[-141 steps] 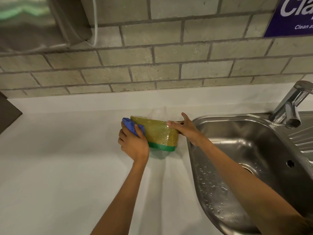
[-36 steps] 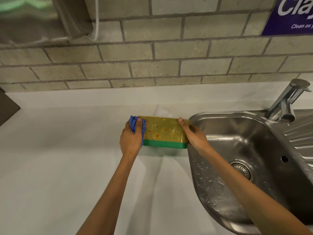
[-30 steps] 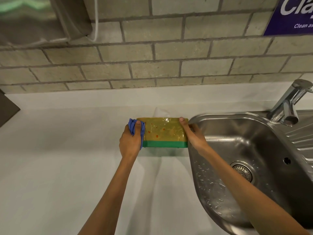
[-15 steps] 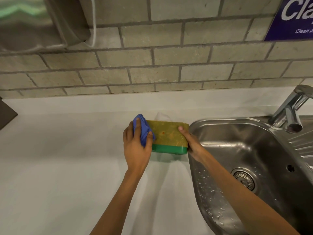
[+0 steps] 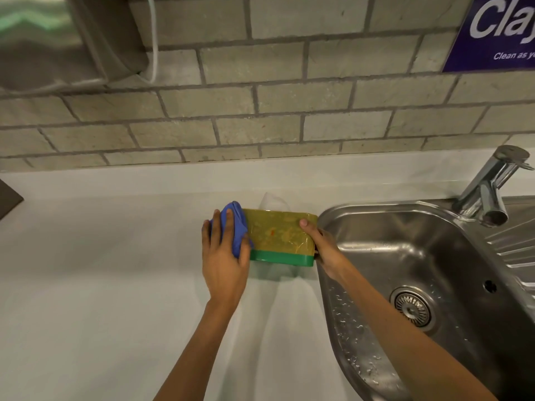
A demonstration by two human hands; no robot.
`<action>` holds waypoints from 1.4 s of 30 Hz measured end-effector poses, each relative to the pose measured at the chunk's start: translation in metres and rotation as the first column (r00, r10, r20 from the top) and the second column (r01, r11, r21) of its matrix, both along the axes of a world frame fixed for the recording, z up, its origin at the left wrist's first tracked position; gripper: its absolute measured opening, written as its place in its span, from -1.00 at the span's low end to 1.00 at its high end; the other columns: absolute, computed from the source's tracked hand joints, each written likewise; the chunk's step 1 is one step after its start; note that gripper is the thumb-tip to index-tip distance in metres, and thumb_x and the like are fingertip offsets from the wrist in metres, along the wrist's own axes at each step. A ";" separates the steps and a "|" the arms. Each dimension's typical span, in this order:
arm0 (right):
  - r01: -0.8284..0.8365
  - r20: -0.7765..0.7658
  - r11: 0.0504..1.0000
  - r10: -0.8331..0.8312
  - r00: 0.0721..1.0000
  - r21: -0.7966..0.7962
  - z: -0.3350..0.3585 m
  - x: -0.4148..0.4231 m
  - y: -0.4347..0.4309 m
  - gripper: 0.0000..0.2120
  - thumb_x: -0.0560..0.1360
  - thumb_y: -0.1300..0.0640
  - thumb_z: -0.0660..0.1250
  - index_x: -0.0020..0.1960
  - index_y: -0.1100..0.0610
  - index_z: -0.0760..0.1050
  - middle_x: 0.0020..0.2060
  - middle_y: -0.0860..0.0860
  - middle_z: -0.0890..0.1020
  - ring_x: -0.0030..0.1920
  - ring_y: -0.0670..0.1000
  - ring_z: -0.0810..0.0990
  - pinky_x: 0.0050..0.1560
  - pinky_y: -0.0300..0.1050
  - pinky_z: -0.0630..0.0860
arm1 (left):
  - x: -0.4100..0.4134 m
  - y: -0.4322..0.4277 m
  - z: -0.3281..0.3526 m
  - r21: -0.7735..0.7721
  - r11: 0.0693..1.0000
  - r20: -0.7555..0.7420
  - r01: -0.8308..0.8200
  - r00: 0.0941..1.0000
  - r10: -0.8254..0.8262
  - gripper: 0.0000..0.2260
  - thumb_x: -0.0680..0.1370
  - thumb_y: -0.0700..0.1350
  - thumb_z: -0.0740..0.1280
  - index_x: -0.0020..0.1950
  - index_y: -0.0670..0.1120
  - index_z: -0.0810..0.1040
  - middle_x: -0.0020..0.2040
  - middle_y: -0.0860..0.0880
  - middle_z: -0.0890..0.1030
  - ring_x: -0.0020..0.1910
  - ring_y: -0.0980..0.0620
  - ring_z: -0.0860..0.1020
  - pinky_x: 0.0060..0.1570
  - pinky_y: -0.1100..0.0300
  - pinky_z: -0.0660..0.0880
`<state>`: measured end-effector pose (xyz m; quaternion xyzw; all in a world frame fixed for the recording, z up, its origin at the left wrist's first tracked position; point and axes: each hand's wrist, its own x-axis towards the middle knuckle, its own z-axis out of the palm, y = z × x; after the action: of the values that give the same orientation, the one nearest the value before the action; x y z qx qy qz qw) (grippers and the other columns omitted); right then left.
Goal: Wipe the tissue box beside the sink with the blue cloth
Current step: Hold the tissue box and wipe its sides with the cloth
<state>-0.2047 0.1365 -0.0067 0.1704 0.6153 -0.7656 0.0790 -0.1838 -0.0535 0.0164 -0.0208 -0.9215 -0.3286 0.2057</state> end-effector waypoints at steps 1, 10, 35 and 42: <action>-0.001 0.002 1.000 0.001 1.000 -0.004 -0.001 0.000 0.000 -0.29 0.26 -0.17 0.37 0.30 0.19 0.41 0.17 0.15 0.60 0.14 0.11 0.60 0.18 0.02 0.52 | -0.003 0.004 0.003 0.024 1.000 0.006 -0.009 1.000 0.009 -0.49 0.51 -0.02 0.19 0.47 -0.07 0.29 0.48 -0.15 0.33 0.47 -0.24 0.23 0.30 -0.12 0.38; 0.002 -0.017 1.000 -0.002 1.000 0.018 0.000 0.001 0.001 -0.26 0.21 -0.28 0.36 0.22 0.19 0.49 0.02 0.12 0.66 -0.03 0.06 0.65 -0.08 -0.13 0.57 | 0.024 0.048 0.002 -0.438 0.874 -0.121 0.208 0.950 -0.287 -0.51 0.44 -0.02 0.17 0.34 -0.14 0.48 0.33 -0.16 0.52 0.32 -0.26 0.46 0.20 -0.23 0.42; -0.007 -0.015 0.998 0.008 1.000 0.057 -0.007 -0.005 0.005 -0.52 0.38 -0.20 0.32 0.12 0.13 0.50 -0.08 0.04 0.66 -0.07 0.01 0.64 -0.13 -0.15 0.57 | 0.009 0.062 0.007 -0.306 0.951 -0.149 0.051 0.984 -0.101 -0.55 0.55 0.06 0.13 0.30 -0.17 0.51 0.30 -0.23 0.54 0.31 -0.32 0.45 0.25 -0.22 0.39; -0.023 -0.021 0.998 0.024 0.999 0.064 -0.010 -0.008 0.008 -0.54 0.37 -0.18 0.34 0.10 0.14 0.50 -0.11 0.03 0.66 -0.11 0.01 0.64 -0.15 -0.14 0.56 | 0.015 0.026 -0.021 -0.372 0.926 -0.210 0.068 0.965 -0.155 -0.53 0.56 0.09 0.11 0.32 -0.16 0.50 0.32 -0.23 0.52 0.31 -0.33 0.44 0.22 -0.20 0.43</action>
<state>-0.2126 0.1449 -0.0168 0.1572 0.6423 -0.7463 0.0757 -0.1684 -0.0277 -0.0045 -0.1499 -0.9326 -0.1600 0.2868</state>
